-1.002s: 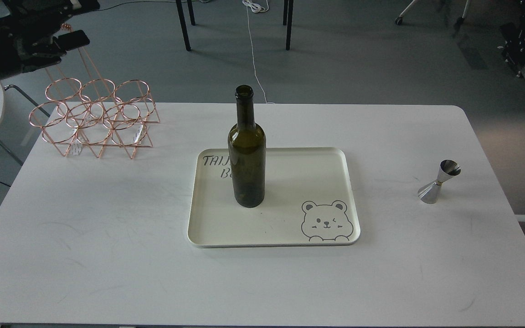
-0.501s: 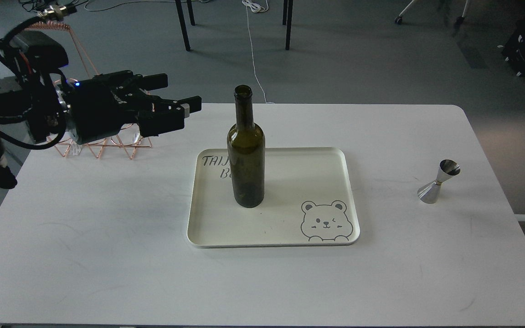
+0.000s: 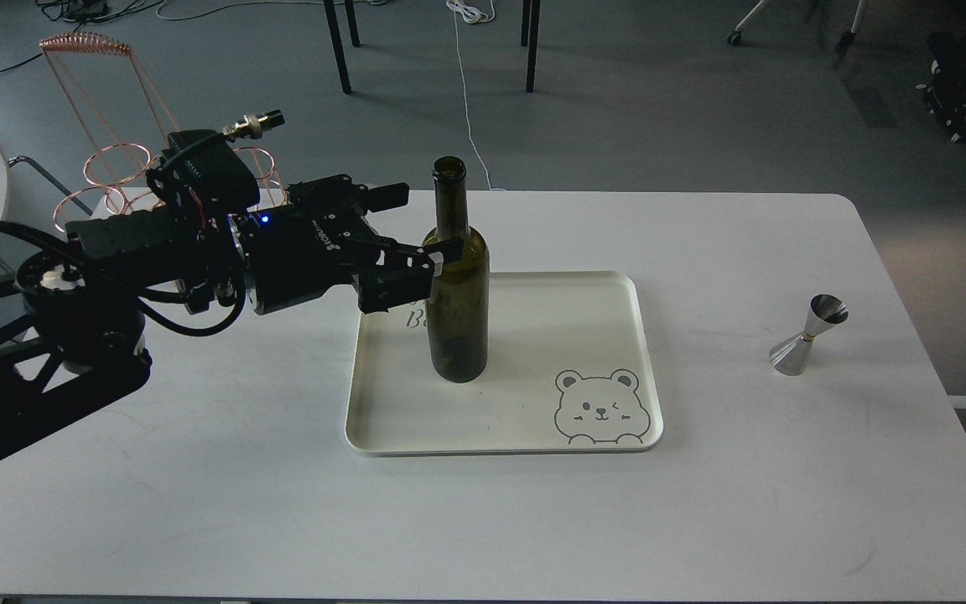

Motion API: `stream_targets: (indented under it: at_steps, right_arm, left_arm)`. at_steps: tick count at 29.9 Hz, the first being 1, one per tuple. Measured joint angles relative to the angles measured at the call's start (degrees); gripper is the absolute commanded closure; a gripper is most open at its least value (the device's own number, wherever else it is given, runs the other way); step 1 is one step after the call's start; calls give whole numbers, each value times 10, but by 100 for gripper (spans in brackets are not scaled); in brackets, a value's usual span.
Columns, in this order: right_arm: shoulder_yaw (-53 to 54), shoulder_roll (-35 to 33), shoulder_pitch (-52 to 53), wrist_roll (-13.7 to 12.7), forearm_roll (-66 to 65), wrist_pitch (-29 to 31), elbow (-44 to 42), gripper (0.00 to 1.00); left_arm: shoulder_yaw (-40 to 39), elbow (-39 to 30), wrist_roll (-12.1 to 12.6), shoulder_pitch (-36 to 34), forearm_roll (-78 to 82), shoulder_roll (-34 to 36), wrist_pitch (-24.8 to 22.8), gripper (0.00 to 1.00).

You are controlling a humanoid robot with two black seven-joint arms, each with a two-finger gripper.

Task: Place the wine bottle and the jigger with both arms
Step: 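Reach the left gripper toward the neck of the green wine bottle, then grasp the bottle neck with the left gripper and lift it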

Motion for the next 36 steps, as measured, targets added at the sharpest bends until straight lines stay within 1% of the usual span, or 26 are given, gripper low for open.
stream_targets:
  at_steps: [3, 6, 11, 17, 18, 19, 21, 22, 32, 33, 35, 36]
  right_arm:
    - [0, 0, 0, 0, 0, -1, 0, 2]
    - [0, 0, 1, 0, 0, -1, 0, 2]
    - [0, 0, 1, 0, 0, -1, 0, 2]
    - [0, 0, 1, 0, 0, -1, 0, 2]
    - [0, 0, 1, 0, 0, -1, 0, 2]
    - [0, 0, 1, 0, 0, -1, 0, 2]
    - [0, 0, 1, 0, 0, -1, 0, 2]
    - [0, 0, 0, 0, 0, -1, 1, 2]
    - [0, 1, -1, 0, 0, 2, 1, 2]
    - [0, 1, -1, 0, 0, 2, 1, 2]
    - [0, 1, -1, 0, 0, 3, 0, 2]
    - [0, 1, -1, 0, 0, 3, 0, 2]
  left_arm:
    - [-1, 20, 0, 1, 0, -22, 3, 13]
    - [-3, 26, 1, 2, 2, -38, 9, 15]
    - [-3, 43, 1, 2, 25, -54, 12, 24]
    - [-10, 54, 2, 2, 30, -56, 19, 25]
    - [-10, 55, 2, 2, 30, -57, 22, 29]
    - [-10, 55, 3, 2, 30, -57, 24, 35]
    - [-10, 56, 3, 2, 30, -58, 27, 49]
    - [-10, 56, 3, 2, 30, -58, 28, 53]
    - [-10, 57, 3, 3, 30, -59, 40, 55]
    - [-10, 57, 3, 3, 30, -59, 40, 58]
    - [-9, 57, 2, 3, 30, -60, 40, 67]
    - [-9, 57, 2, 3, 30, -60, 41, 69]
